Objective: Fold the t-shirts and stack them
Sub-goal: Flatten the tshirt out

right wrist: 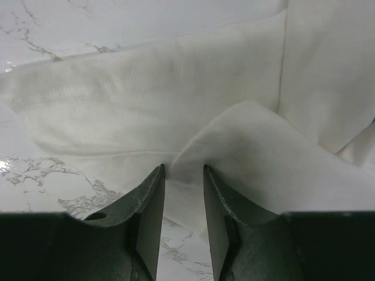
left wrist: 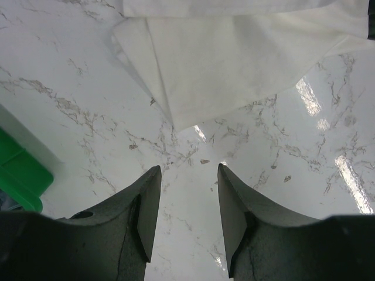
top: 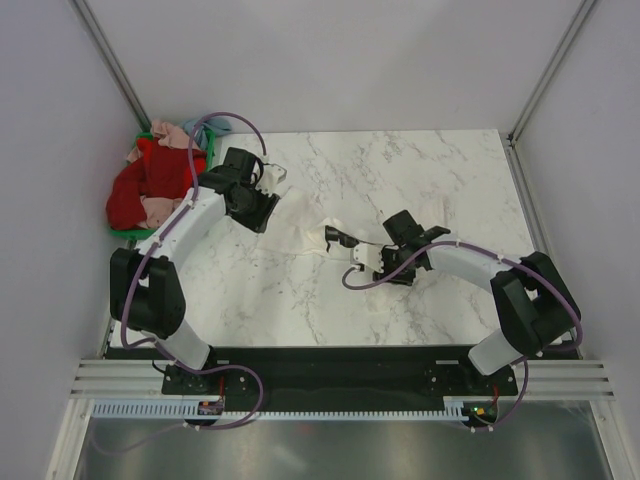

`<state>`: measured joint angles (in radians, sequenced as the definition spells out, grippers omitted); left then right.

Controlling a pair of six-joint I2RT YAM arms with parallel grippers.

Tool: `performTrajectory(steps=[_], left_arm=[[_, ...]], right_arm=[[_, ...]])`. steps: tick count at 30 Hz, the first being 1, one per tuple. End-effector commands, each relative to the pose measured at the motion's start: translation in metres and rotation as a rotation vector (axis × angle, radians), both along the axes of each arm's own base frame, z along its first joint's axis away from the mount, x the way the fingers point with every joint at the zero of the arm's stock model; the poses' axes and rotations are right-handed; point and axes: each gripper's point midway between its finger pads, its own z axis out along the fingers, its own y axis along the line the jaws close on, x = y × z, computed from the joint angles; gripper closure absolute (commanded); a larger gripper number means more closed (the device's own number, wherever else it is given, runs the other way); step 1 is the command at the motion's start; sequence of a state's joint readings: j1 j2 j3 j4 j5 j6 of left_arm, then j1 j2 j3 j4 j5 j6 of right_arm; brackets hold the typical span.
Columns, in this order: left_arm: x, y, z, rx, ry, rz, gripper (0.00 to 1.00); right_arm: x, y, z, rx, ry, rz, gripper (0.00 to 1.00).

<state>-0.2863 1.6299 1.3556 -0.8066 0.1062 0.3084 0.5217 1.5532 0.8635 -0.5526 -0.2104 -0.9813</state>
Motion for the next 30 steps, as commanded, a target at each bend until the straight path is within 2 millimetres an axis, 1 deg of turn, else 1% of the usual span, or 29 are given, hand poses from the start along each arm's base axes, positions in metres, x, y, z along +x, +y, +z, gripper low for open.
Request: performTrajectory(steps=[1, 4, 12, 18, 21, 22, 25, 26, 27, 28, 29, 30], left_arm=[[0.008, 0.0, 0.005, 0.002, -0.02, -0.02, 0.5], [0.009, -0.001, 0.004, 0.001, -0.017, -0.019, 0.5], [0.008, -0.003, 0.004, -0.01, -0.013, -0.022, 0.5], [0.008, -0.003, 0.005, -0.01, -0.015, -0.025, 0.5], [0.009, -0.004, 0.005, -0.011, -0.016, -0.025, 0.5], [0.009, -0.004, 0.005, -0.012, -0.015, -0.026, 0.5], [0.01, -0.004, 0.006, -0.013, -0.019, -0.024, 0.5], [0.01, -0.004, 0.007, -0.013, -0.021, -0.025, 0.5], [0.009, -0.004, 0.005, -0.011, -0.017, -0.027, 0.5], [0.009, -0.004, 0.004, -0.012, -0.015, -0.031, 0.5], [0.008, -0.004, 0.003, -0.01, -0.011, -0.032, 0.5], [0.008, -0.004, 0.001, -0.008, -0.006, -0.035, 0.5]], right_arm=[[0.016, 0.012, 0.013, 0.036, -0.044, -0.017, 0.58], [0.019, 0.013, 0.017, 0.041, -0.054, -0.024, 0.55], [0.021, 0.014, 0.011, 0.027, -0.021, -0.045, 0.59], [0.018, 0.015, 0.009, 0.028, 0.005, -0.052, 0.6], [0.016, 0.013, 0.007, 0.014, 0.017, -0.056, 0.71], [0.017, 0.012, 0.008, 0.011, 0.014, -0.059, 0.78], [0.023, 0.01, 0.023, 0.01, -0.027, -0.074, 0.87], [0.031, 0.012, 0.041, 0.032, -0.072, -0.079, 0.89], [0.033, 0.011, 0.051, 0.029, -0.095, -0.087, 0.9], [0.037, 0.011, 0.069, 0.051, -0.136, -0.099, 0.95], [0.046, 0.015, 0.089, 0.073, -0.185, -0.108, 0.98], [0.048, 0.014, 0.101, 0.082, -0.208, -0.115, 1.0]])
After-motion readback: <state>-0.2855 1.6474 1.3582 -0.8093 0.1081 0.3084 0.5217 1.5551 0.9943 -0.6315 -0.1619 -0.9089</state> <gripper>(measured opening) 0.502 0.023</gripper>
